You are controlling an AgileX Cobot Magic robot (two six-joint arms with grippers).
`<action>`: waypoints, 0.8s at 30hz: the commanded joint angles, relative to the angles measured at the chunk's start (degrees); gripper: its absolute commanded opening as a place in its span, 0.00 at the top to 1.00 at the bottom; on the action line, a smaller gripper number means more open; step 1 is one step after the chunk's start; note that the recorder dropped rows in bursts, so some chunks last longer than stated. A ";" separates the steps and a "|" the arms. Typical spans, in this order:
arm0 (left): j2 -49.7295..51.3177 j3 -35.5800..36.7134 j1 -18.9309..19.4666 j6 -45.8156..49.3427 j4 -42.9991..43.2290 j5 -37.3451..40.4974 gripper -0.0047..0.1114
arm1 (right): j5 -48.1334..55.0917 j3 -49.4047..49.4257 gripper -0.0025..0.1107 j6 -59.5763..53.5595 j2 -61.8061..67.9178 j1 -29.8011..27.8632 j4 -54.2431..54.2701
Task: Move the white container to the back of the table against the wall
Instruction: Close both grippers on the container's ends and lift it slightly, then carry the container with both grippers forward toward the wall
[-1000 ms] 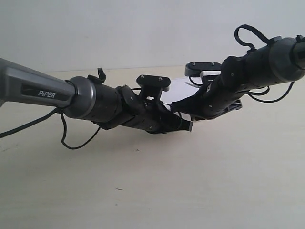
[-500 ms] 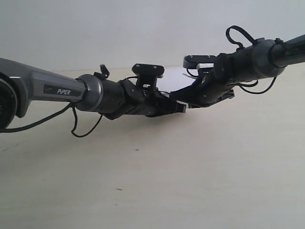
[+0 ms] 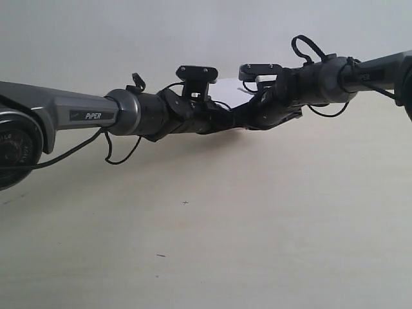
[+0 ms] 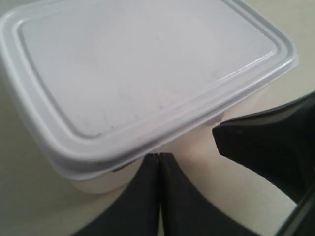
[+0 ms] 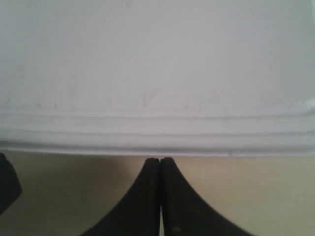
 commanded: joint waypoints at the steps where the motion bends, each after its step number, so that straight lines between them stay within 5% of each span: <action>1: 1.26 -1.63 0.22 0.46 0.04 0.00 0.96 | -0.65 -3.10 0.98 -0.18 0.91 -0.01 0.09; 24: -0.23 -1.63 0.22 6.72 3.14 0.00 0.96 | -8.86 -6.37 0.98 -1.73 5.45 -0.01 6.23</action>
